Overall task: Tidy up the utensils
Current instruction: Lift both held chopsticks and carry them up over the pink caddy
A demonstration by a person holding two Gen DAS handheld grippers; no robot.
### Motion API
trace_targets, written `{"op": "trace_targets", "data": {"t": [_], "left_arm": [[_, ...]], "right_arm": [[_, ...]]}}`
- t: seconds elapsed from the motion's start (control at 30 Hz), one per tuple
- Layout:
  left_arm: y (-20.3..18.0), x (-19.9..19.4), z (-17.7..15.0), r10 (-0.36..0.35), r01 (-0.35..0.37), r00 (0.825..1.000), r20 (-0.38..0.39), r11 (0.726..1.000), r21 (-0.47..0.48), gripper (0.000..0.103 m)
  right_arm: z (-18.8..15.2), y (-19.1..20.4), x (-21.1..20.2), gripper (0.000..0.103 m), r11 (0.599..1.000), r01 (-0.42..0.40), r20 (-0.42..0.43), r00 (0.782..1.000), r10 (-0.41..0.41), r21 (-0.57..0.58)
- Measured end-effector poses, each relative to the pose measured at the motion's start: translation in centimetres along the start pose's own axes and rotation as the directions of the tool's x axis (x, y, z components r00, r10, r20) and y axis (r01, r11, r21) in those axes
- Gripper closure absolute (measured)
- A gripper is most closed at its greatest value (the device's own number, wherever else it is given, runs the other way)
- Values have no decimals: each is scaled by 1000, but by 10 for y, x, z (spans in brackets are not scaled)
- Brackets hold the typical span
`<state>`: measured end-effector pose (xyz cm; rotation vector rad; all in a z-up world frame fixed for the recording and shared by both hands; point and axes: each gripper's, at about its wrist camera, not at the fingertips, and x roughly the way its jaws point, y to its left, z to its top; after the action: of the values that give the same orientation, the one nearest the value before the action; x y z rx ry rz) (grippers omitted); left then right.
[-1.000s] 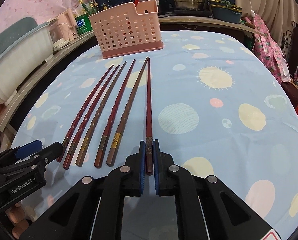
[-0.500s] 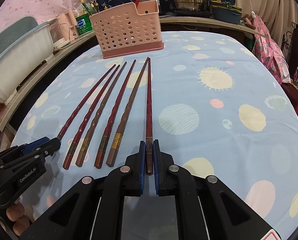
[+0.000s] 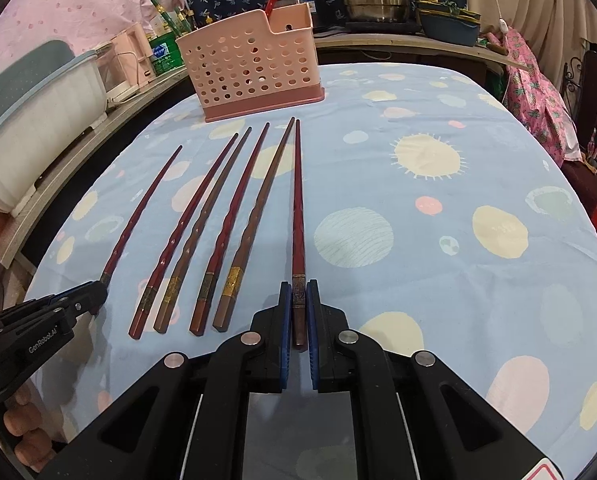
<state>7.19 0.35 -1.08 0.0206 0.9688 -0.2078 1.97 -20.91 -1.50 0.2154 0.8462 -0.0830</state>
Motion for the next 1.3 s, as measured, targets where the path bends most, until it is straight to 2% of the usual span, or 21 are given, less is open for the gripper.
{"op": "trace_targets", "data": {"t": [0.2,0.47,0.77,1.0,1.13,1.3], "left_arm": [[13,-19,7,-1,2,1000,30,1000,-30,96],[20,-58,22,-36,43,993,115,997,-61,96],[27,-106,51,-67,85,974,218,994,-74,96],[25,-135,79,-76,98,955,288,993,-65,96],[23,-145,95,-74,98,943,324,993,-58,96],[17,-152,115,-87,107,933,350,993,-40,96]], "right_arm": [[2,-10,-23,96,999,-12,39,999,11,34],[25,-21,-71,96,996,-36,159,987,24,77],[60,-21,-122,96,994,-73,294,955,47,80],[85,-18,-153,96,989,-131,386,918,93,73],[95,-15,-161,96,988,-139,416,904,101,63],[111,-14,-159,96,987,-153,429,896,116,53]]}}
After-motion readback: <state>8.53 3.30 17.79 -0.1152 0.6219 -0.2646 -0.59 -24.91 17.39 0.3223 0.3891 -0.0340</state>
